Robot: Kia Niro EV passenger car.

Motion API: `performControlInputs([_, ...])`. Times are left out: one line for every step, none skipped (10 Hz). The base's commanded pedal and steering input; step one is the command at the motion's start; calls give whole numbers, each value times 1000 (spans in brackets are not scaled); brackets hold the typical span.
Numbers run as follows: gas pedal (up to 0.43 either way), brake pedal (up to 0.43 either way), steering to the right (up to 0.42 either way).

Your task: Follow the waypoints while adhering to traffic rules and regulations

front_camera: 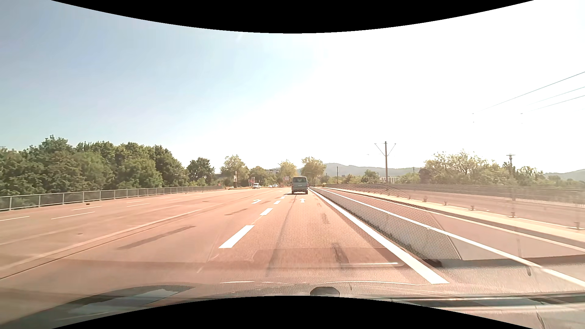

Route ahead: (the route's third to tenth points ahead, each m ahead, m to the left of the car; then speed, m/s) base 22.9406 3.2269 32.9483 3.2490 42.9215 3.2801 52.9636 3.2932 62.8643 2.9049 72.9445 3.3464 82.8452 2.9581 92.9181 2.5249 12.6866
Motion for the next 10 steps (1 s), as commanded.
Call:
performControlInputs([138, 0, 1])
performControlInputs([138, 0, 2])
performControlInputs([138, 0, 1])
performControlInputs([138, 0, 1])
performControlInputs([138, 0, 1])
performControlInputs([138, 0, 1])
performControlInputs([138, 0, 1])
performControlInputs([138, 0, 1])
performControlInputs([138, 0, 1])
performControlInputs([138, 0, 1])
